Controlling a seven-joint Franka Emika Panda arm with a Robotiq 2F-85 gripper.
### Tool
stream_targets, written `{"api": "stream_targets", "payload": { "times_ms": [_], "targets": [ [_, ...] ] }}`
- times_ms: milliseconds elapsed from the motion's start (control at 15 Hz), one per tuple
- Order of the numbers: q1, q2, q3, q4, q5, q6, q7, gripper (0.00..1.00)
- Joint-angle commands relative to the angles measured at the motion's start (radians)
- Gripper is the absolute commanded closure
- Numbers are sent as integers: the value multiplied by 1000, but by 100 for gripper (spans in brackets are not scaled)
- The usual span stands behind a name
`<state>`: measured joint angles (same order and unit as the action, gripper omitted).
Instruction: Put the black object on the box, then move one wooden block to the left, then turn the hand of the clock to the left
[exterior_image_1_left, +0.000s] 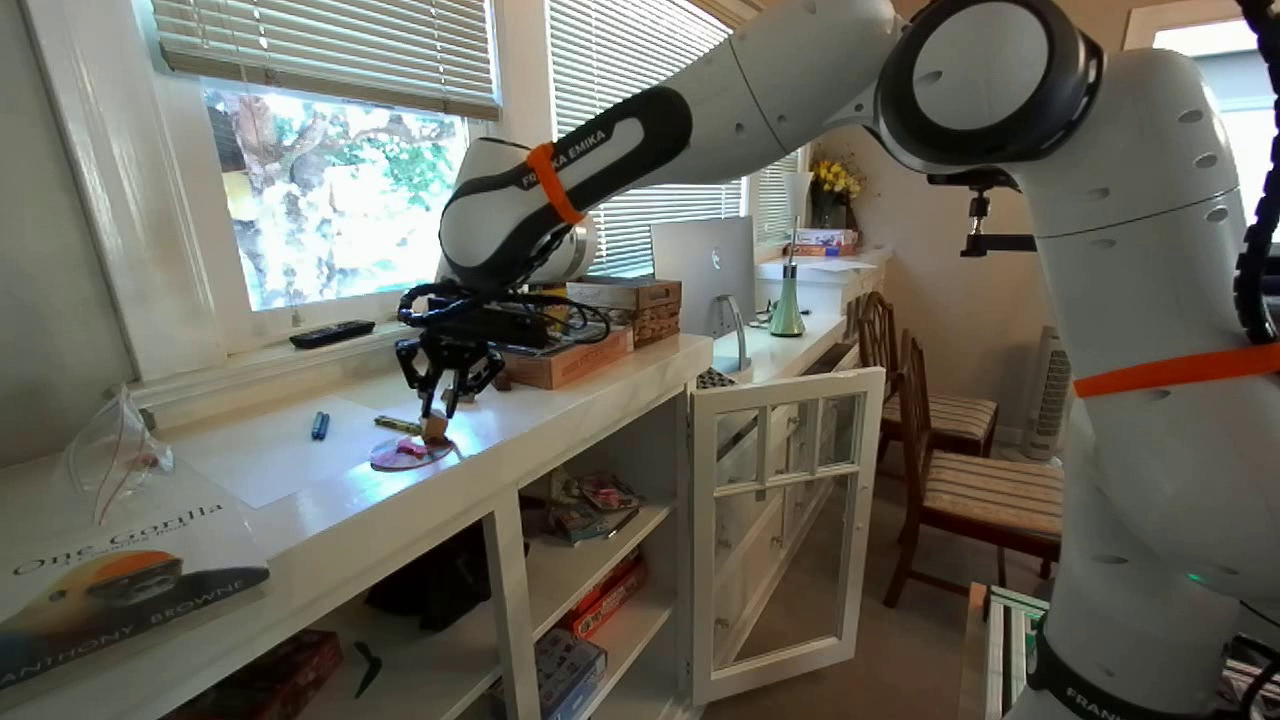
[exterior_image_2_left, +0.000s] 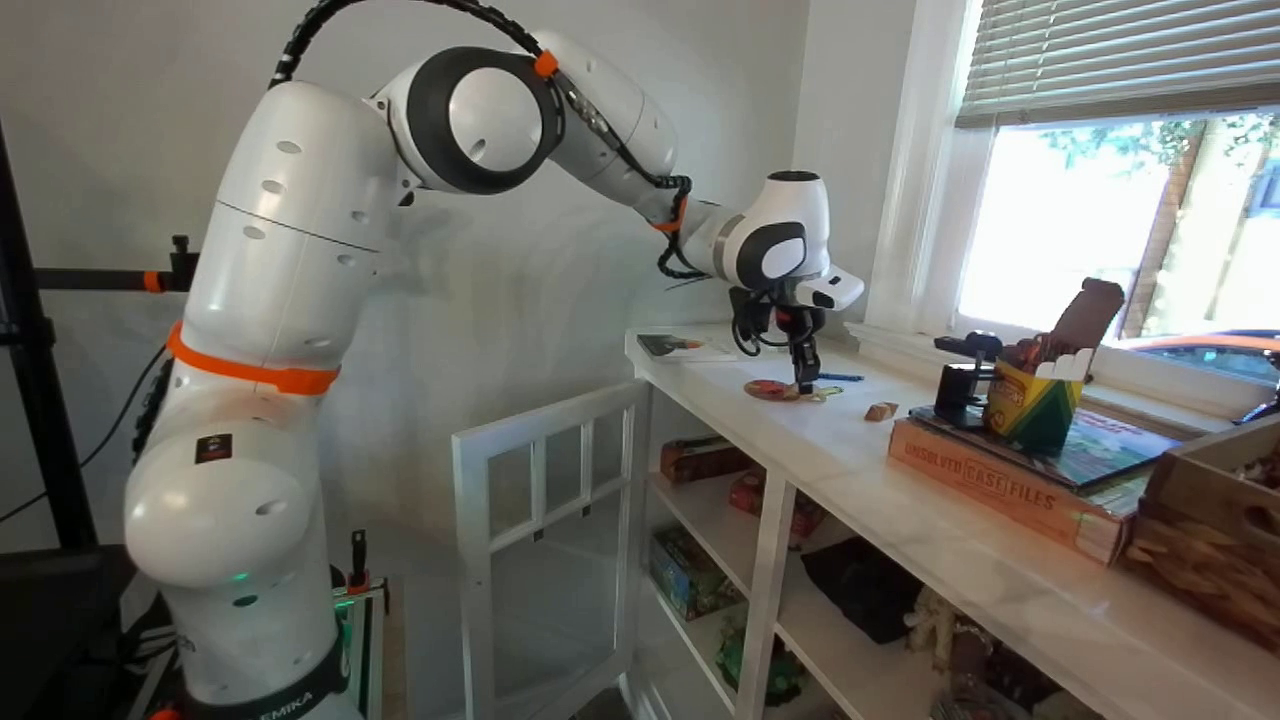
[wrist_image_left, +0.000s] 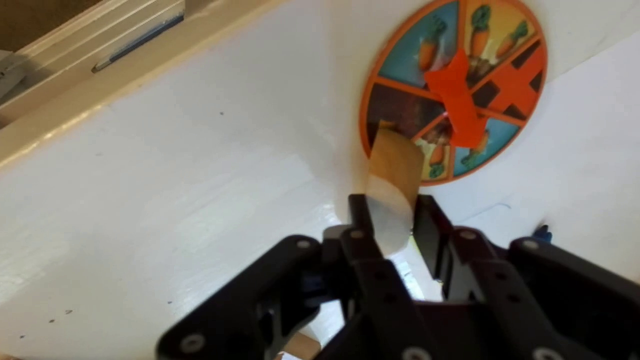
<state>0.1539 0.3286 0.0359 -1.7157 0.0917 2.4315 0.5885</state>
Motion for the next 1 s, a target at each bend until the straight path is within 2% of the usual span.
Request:
{"api": "stream_targets", "payload": {
  "times_ms": [0,67,133,533,933],
  "targets": [
    [23,25,-17,32,-29,-12,37,93],
    [25,26,-18,36,-32,-11,36,47],
    [30,28,-22,38,-40,-10,43,46],
    [38,8,-21,47,-70,-11,32,1],
    [41,-5,2,67,-105,-67,-66,0]
  ]
}}
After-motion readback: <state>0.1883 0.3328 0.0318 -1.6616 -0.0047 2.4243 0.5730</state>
